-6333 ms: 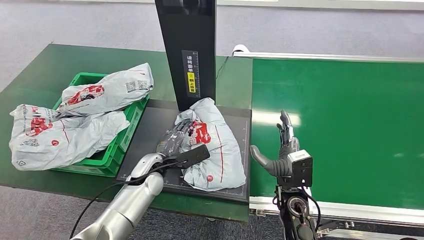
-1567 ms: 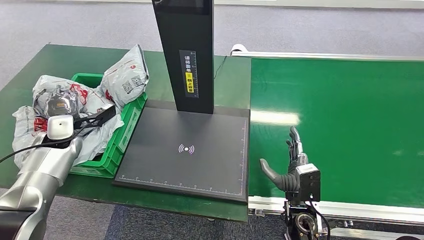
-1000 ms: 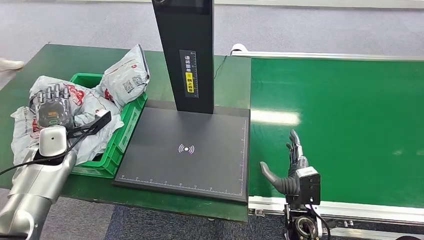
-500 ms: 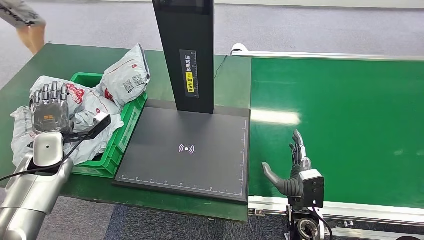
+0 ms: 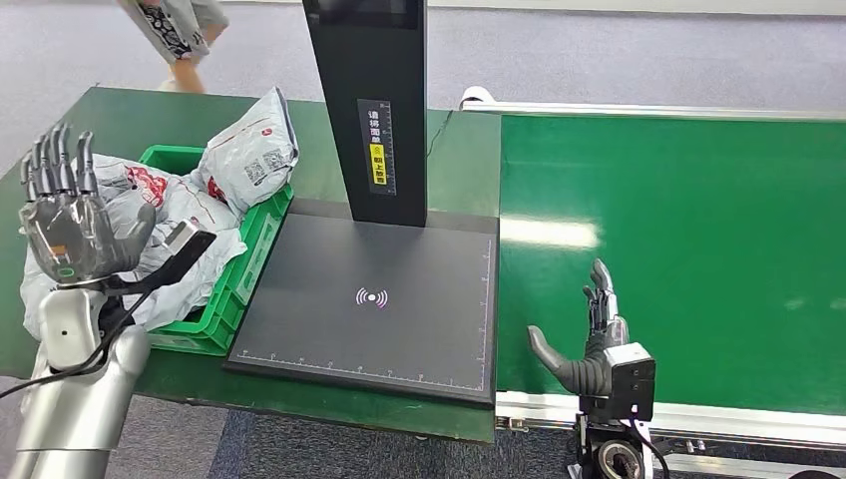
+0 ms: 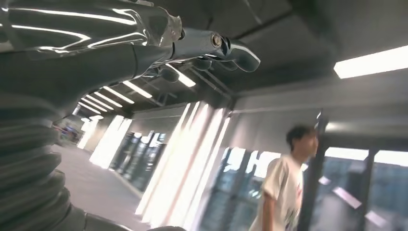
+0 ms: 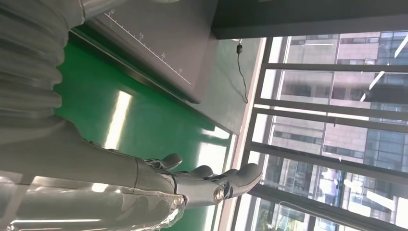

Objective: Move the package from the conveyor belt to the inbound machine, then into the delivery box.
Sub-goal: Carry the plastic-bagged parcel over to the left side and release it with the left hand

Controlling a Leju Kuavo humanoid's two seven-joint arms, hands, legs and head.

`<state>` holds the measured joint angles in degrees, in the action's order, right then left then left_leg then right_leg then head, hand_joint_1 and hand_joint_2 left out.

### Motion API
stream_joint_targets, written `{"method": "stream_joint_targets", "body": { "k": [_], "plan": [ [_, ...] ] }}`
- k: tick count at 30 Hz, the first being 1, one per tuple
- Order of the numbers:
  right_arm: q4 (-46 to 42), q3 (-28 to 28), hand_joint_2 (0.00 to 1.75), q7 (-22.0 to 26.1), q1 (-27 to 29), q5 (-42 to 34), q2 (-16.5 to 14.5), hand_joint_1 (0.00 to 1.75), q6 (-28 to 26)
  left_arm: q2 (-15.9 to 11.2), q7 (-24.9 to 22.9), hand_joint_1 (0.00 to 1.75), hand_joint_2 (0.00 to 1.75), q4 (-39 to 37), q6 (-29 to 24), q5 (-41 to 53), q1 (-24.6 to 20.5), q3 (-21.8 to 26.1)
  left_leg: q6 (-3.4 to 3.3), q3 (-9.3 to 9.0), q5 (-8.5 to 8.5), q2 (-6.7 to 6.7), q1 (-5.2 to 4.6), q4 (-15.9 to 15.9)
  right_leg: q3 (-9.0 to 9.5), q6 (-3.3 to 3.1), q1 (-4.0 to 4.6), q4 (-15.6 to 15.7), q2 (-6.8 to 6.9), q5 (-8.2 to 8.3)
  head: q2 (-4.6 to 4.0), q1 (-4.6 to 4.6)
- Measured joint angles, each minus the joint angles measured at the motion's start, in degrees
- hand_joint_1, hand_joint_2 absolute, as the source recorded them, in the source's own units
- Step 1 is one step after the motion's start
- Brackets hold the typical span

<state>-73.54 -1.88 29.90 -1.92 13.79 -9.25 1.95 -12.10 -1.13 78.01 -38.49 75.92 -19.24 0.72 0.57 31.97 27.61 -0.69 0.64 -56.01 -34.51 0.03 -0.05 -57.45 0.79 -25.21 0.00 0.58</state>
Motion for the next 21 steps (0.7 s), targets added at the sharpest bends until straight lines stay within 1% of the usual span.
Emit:
{"method": "stream_joint_targets", "body": {
  "k": [2, 4, 6, 8, 9, 11, 14, 17, 19, 21],
  "plan": [
    [-0.12, 0.0, 1.75, 0.02, 0.0, -0.04, -0.05, 0.0, 0.02, 2.77, 8.54, 0.0, 1.75, 3.93, -1.22, -6.1, 2.0, 1.91, -0.02, 0.01, 0.02, 0.0, 0.0, 0.0, 0.0, 0.01, 0.0, 0.01, 0.0, -0.01, 0.0, -0.02],
    [-0.16, 0.0, 1.75, 0.21, -0.01, -0.23, -0.06, 0.0, 0.02, 5.49, 17.46, 0.0, 1.75, 7.36, -1.36, -16.81, 3.95, 3.4, -0.03, 0.01, 0.05, -0.02, 0.0, 0.0, 0.0, 0.01, -0.01, 0.01, -0.02, -0.01, 0.0, -0.02],
    [-0.22, 0.0, 1.75, 0.53, -0.03, -0.47, -0.03, 0.0, 0.03, 7.16, 23.44, 0.0, 1.75, 9.81, -0.36, -29.31, 5.85, 3.47, -0.02, 0.0, 0.06, -0.04, 0.0, 0.0, 0.0, 0.01, -0.01, 0.01, -0.05, -0.01, 0.0, 0.0],
    [-0.27, 0.04, 1.75, 0.87, -0.13, -0.57, 0.0, 0.0, 0.15, 8.34, 27.37, 0.0, 1.75, 11.78, 2.77, -39.08, 7.72, 2.78, -0.02, 0.0, 0.06, -0.02, 0.0, 0.0, 0.01, 0.01, -0.01, 0.02, -0.04, -0.02, 0.0, 0.0],
    [-0.27, 0.11, 1.75, 1.09, -0.22, -0.58, 0.01, 0.0, 0.28, 8.92, 29.02, 0.0, 1.75, 12.63, 4.9, -42.54, 8.7, 2.29, -0.02, 0.01, 0.06, -0.01, 0.0, 0.0, 0.01, 0.01, -0.01, 0.02, -0.03, -0.02, 0.0, -0.01],
    [-0.27, 0.37, 1.75, 1.53, -0.48, -0.48, 0.02, 0.0, 0.58, 10.16, 31.54, 0.0, 1.75, 13.83, 8.46, -46.61, 10.73, 1.4, -0.02, 0.01, 0.06, -0.05, 0.0, 0.01, 0.02, 0.01, -0.01, 0.02, -0.06, -0.02, 0.0, -0.02],
    [-0.27, 0.98, 1.75, 1.99, -0.84, -0.22, 0.05, 0.0, 0.94, 12.14, 33.83, 0.0, 1.75, 14.53, 13.19, -52.7, 13.21, 0.92, -0.02, 0.0, 0.07, -0.09, 0.0, 0.0, 0.01, 0.01, -0.01, 0.02, -0.12, -0.02, 0.0, -0.01],
    [-0.27, 1.96, 1.75, 2.32, -1.31, 0.05, 0.12, 0.0, 1.42, 14.05, 34.99, 0.0, 1.75, 14.52, 21.86, -59.31, 15.46, 0.94, -0.03, 0.01, 0.07, -0.05, 0.0, 0.0, 0.01, 0.02, -0.01, 0.02, -0.11, -0.02, 0.0, -0.01],
    [-0.23, 2.71, 1.75, 2.45, -1.79, 0.17, 0.16, 0.0, 1.83, 15.23, 35.29, 0.0, 1.75, 13.98, 27.19, -60.55, 16.65, 0.79, -0.04, 0.01, 0.08, -0.05, 0.0, 0.0, 0.0, 0.02, -0.01, 0.02, -0.11, -0.02, 0.0, -0.01],
    [-0.1, 3.48, 1.75, 2.64, -2.34, 0.12, 0.19, 0.0, 2.26, 16.33, 35.27, 0.0, 1.75, 12.79, 30.47, -60.01, 17.4, 0.38, -0.04, 0.01, 0.08, -0.06, 0.0, 0.0, 0.01, 0.02, -0.01, 0.02, -0.11, -0.02, 0.0, -0.01]
  ]
}}
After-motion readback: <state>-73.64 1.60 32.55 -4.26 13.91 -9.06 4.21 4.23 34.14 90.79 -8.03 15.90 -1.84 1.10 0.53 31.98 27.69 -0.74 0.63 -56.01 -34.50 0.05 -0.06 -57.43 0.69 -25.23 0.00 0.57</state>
